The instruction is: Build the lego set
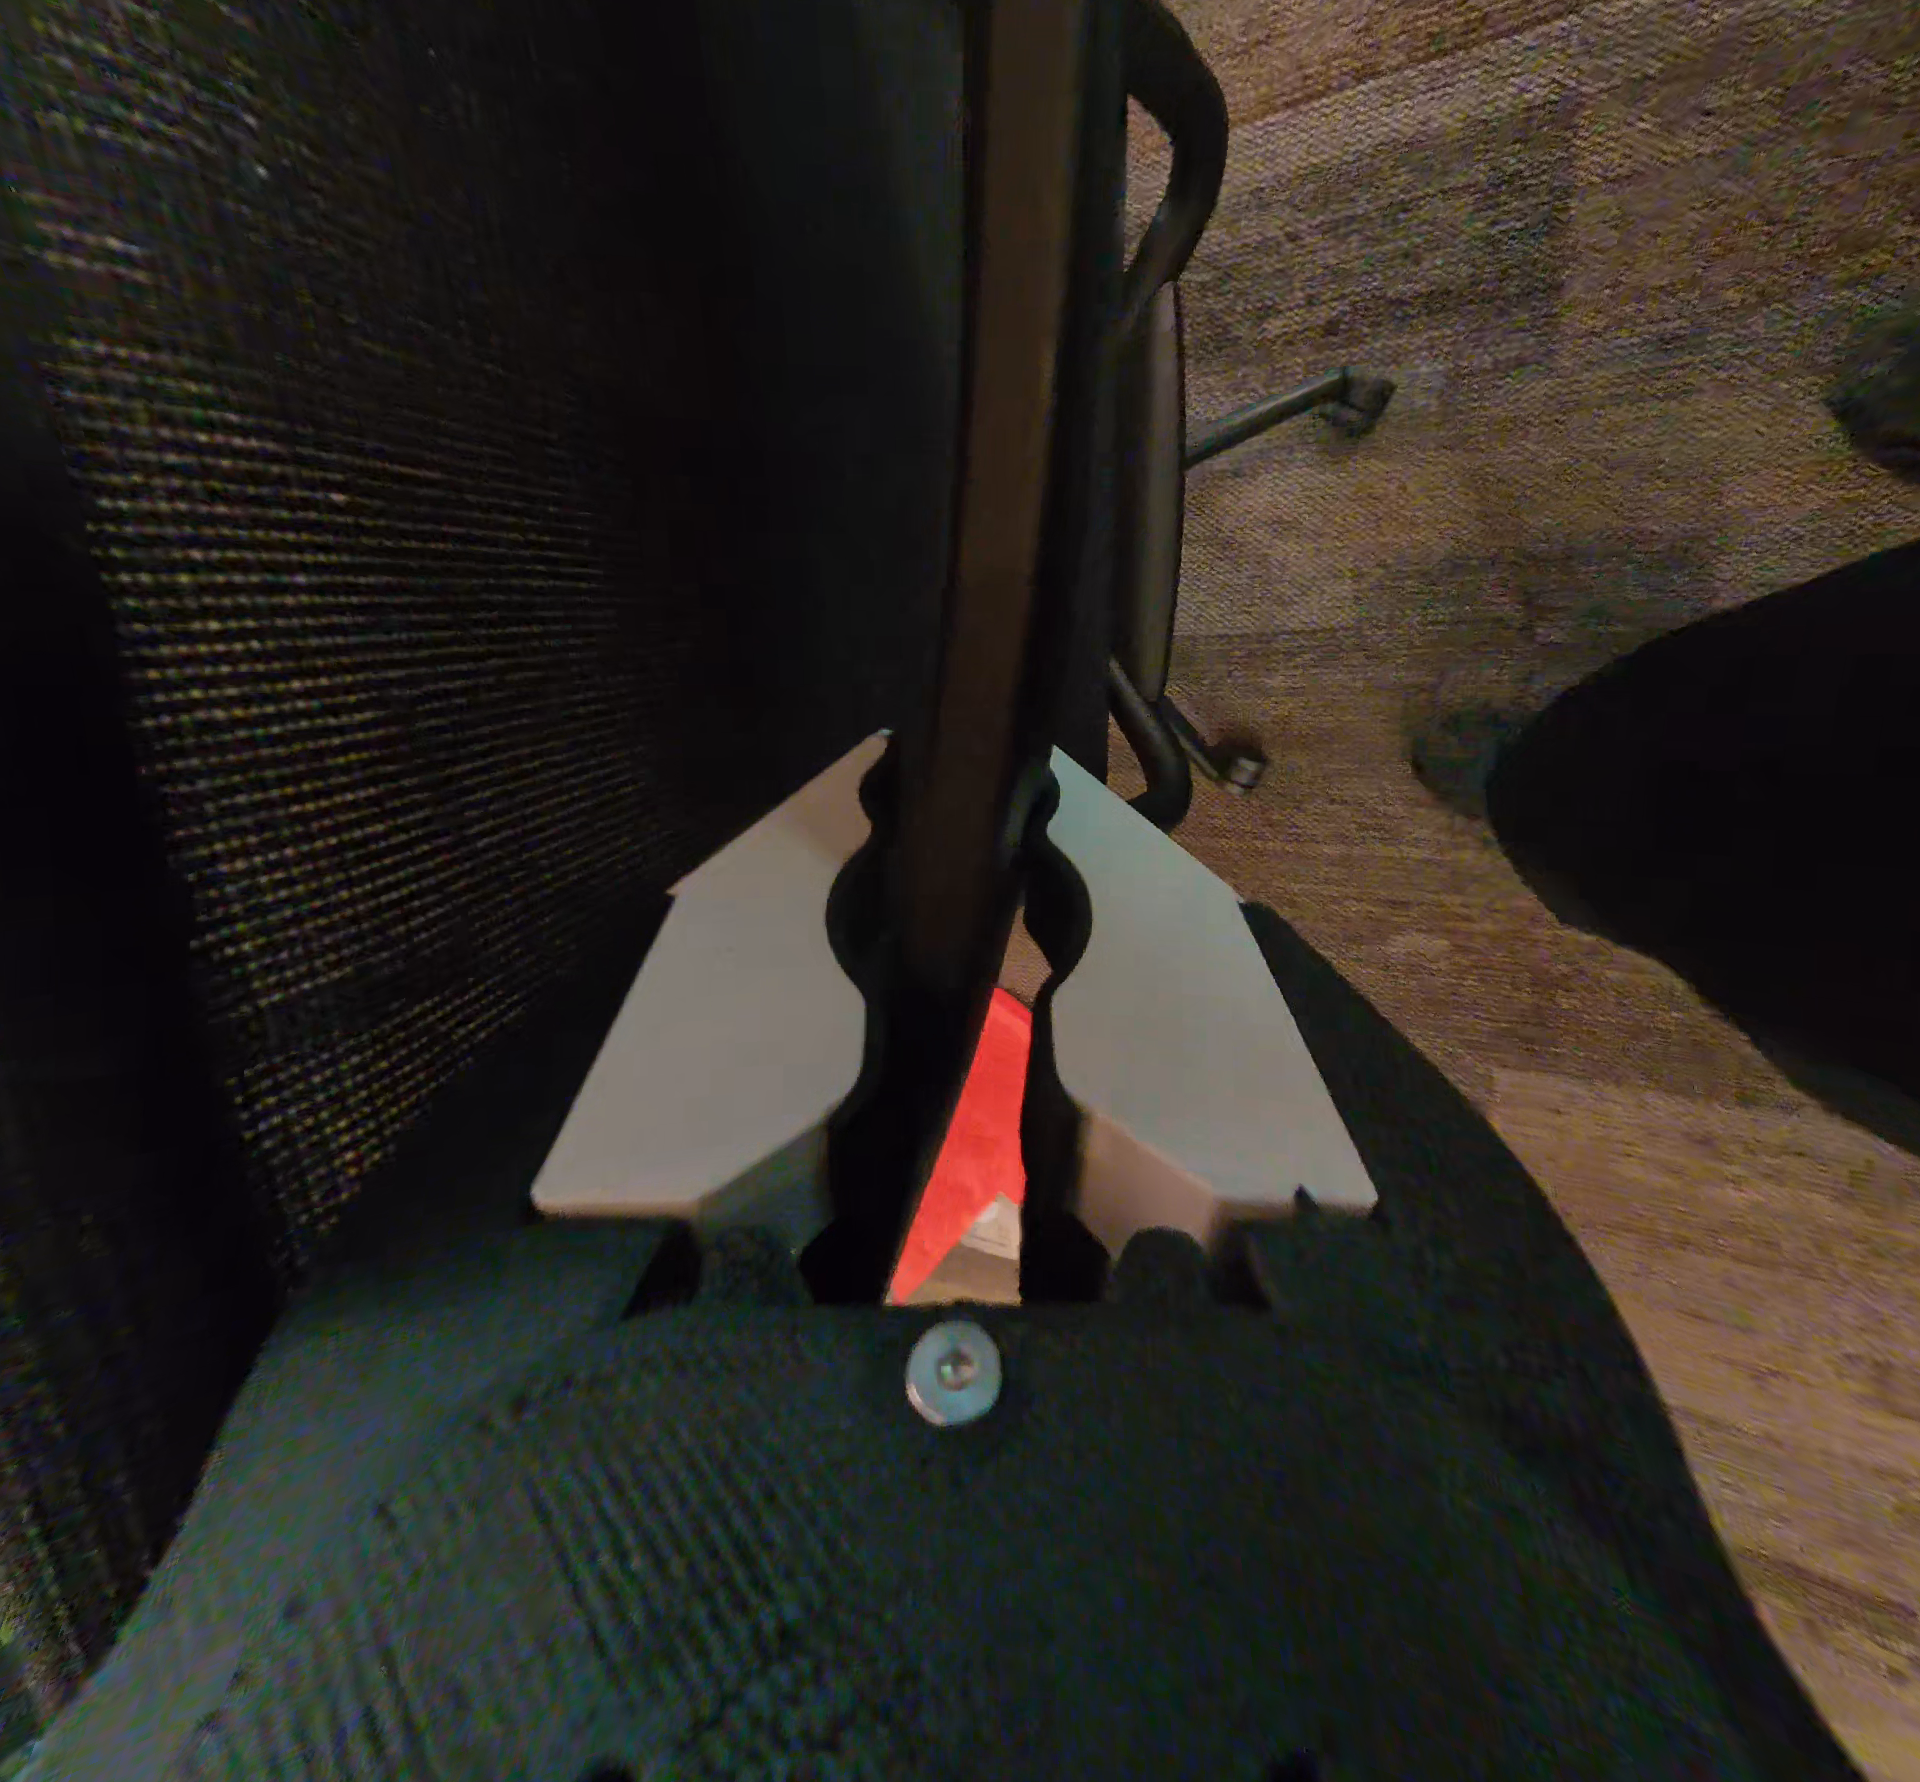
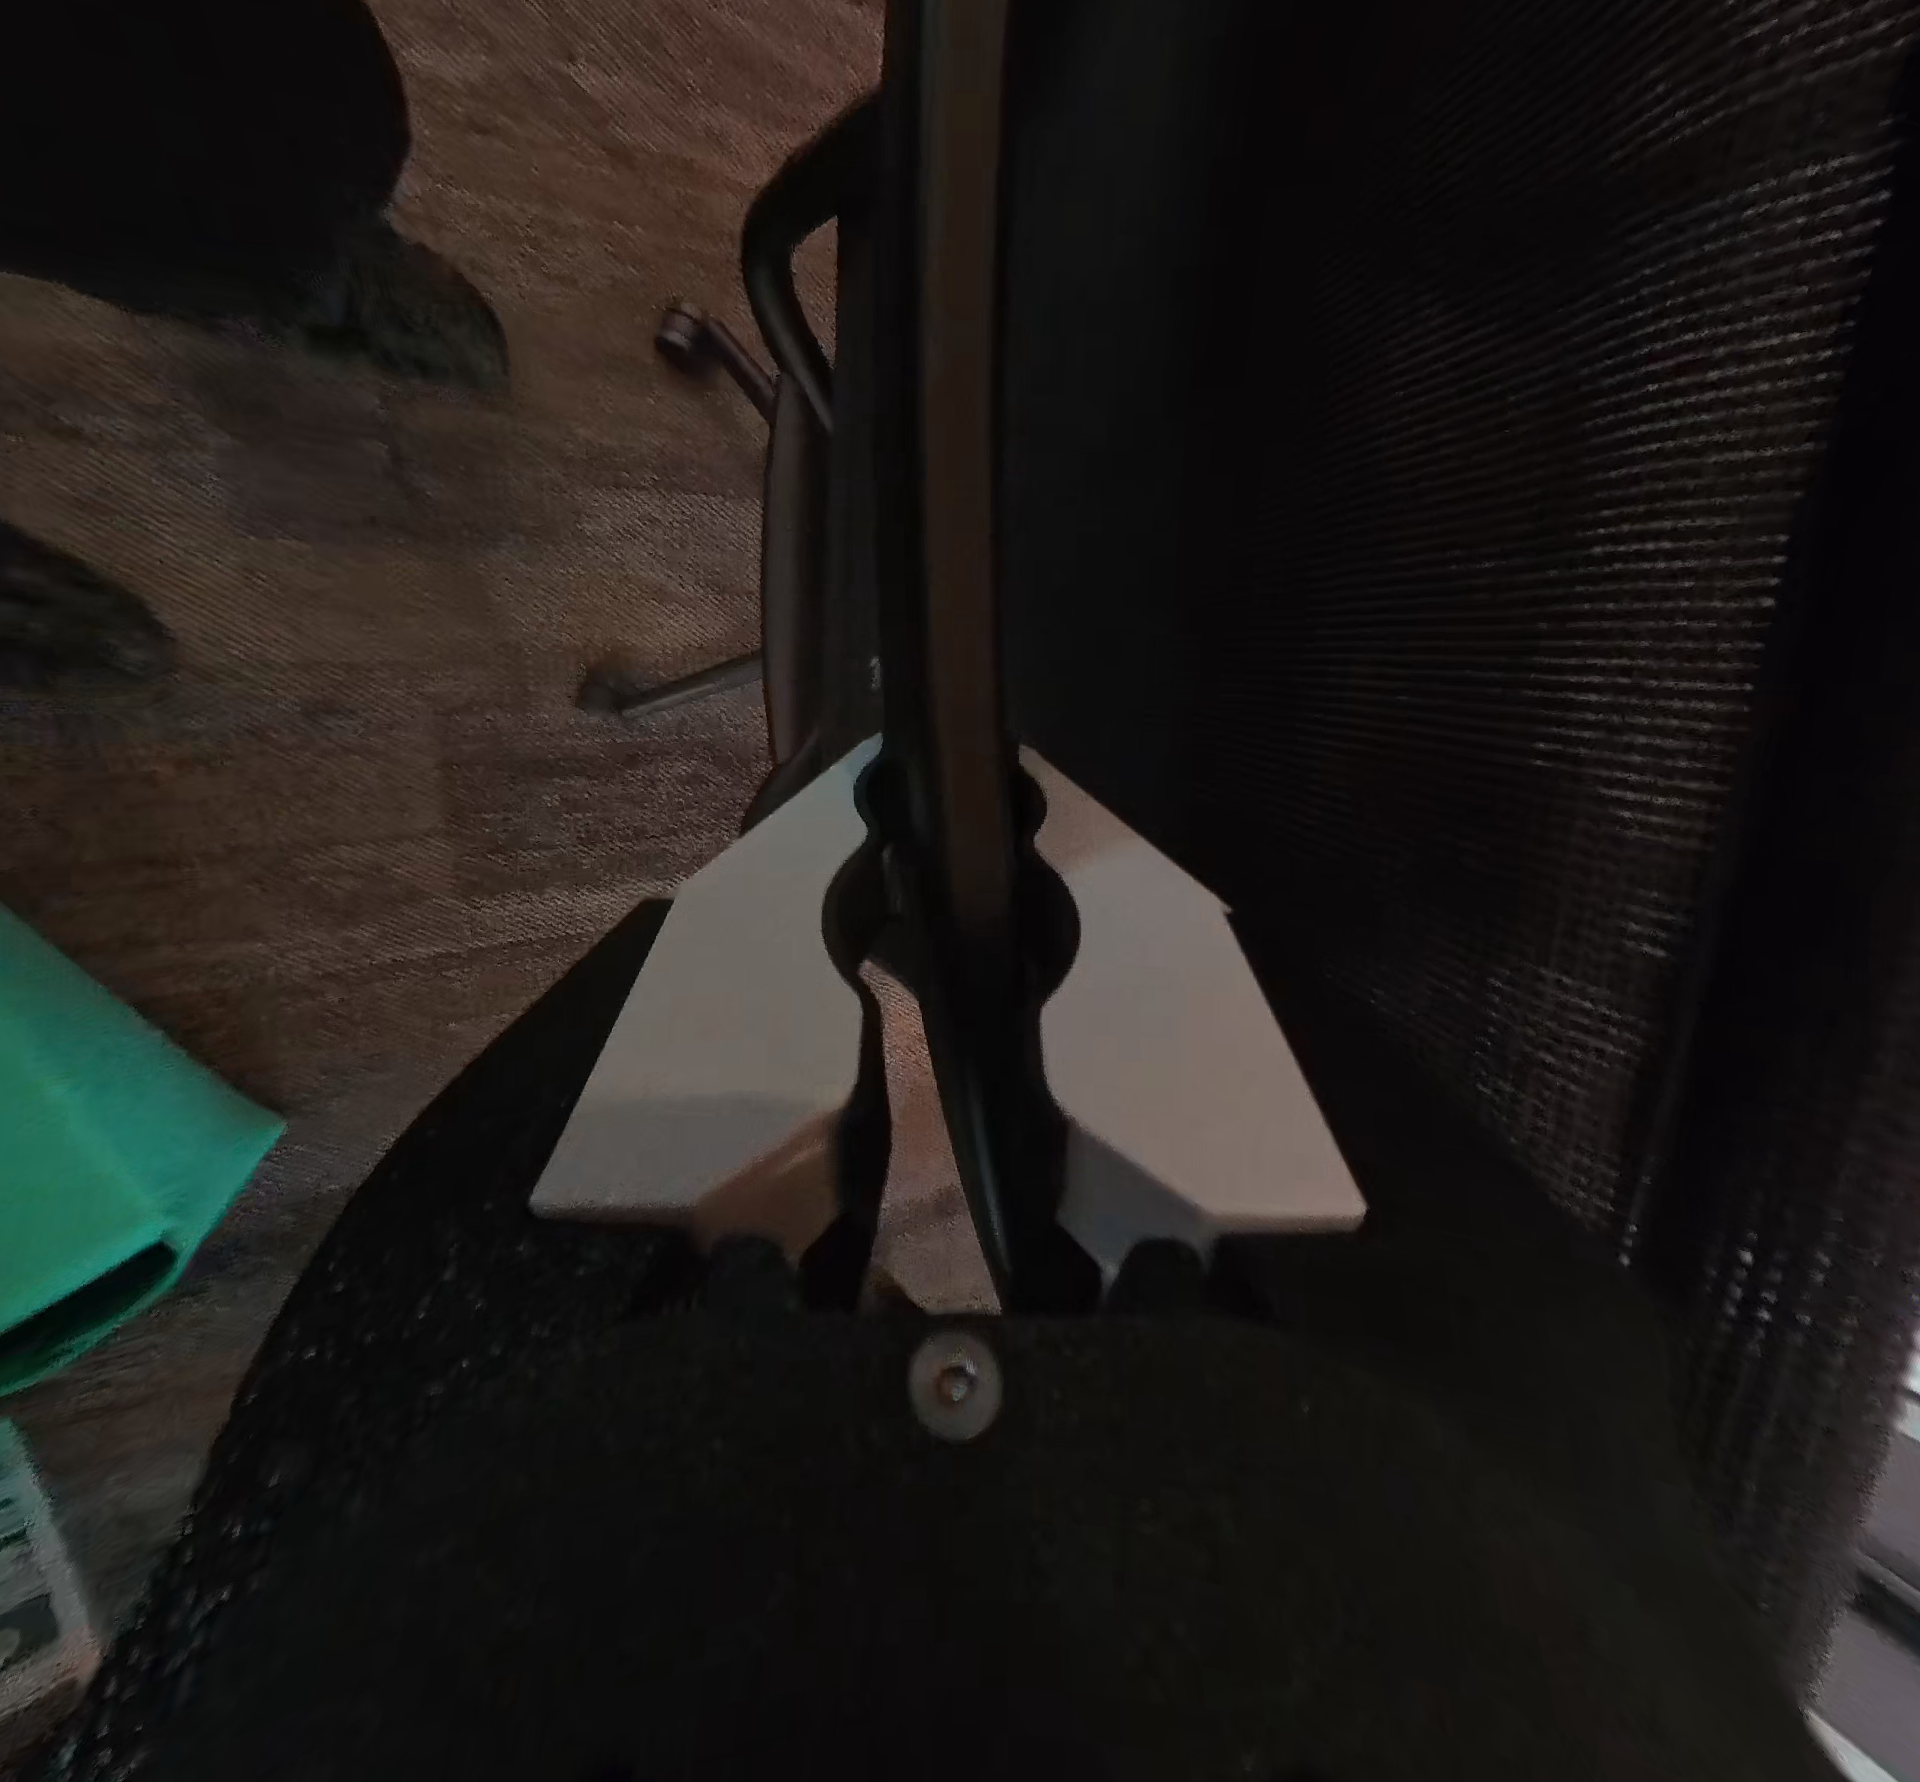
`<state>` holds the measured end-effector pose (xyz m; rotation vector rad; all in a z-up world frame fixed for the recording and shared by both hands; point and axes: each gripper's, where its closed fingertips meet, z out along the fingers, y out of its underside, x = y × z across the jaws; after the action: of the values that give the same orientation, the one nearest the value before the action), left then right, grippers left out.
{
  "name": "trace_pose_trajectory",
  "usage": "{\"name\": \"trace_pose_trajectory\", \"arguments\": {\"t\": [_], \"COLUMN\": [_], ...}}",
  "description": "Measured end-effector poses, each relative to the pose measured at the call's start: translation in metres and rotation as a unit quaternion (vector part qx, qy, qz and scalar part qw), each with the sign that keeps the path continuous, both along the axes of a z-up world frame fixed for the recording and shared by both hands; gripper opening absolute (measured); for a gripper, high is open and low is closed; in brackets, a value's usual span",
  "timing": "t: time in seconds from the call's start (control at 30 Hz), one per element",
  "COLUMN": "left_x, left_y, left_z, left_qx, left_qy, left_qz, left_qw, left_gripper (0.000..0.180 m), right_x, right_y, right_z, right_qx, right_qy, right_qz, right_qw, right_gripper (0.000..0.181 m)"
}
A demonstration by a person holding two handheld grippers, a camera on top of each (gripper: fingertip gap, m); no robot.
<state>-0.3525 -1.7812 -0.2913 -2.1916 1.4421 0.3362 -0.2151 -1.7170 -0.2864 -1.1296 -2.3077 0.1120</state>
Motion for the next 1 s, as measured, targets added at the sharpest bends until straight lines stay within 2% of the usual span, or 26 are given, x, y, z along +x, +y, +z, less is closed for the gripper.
{"name": "trace_pose_trajectory", "arguments": {"t": [0.47,1.0], "left_x": [-0.102,-0.253], "left_y": [0.249,0.452], "left_z": [-0.002,-0.007], "left_qx": [0.013,0.002], "left_qy": [0.012,0.035], "left_qz": [-0.013,0.027], "left_qw": [1.000,0.999], "left_gripper": [0.018,0.015], "right_x": [-0.103,-0.257], "right_y": [0.250,0.466], "right_z": [-0.007,-0.010], "right_qx": [0.003,0.011], "right_qy": [-0.018,-0.018], "right_qz": [-0.021,0.018], "right_qw": [1.000,1.000], "right_gripper": [0.014,0.014]}}
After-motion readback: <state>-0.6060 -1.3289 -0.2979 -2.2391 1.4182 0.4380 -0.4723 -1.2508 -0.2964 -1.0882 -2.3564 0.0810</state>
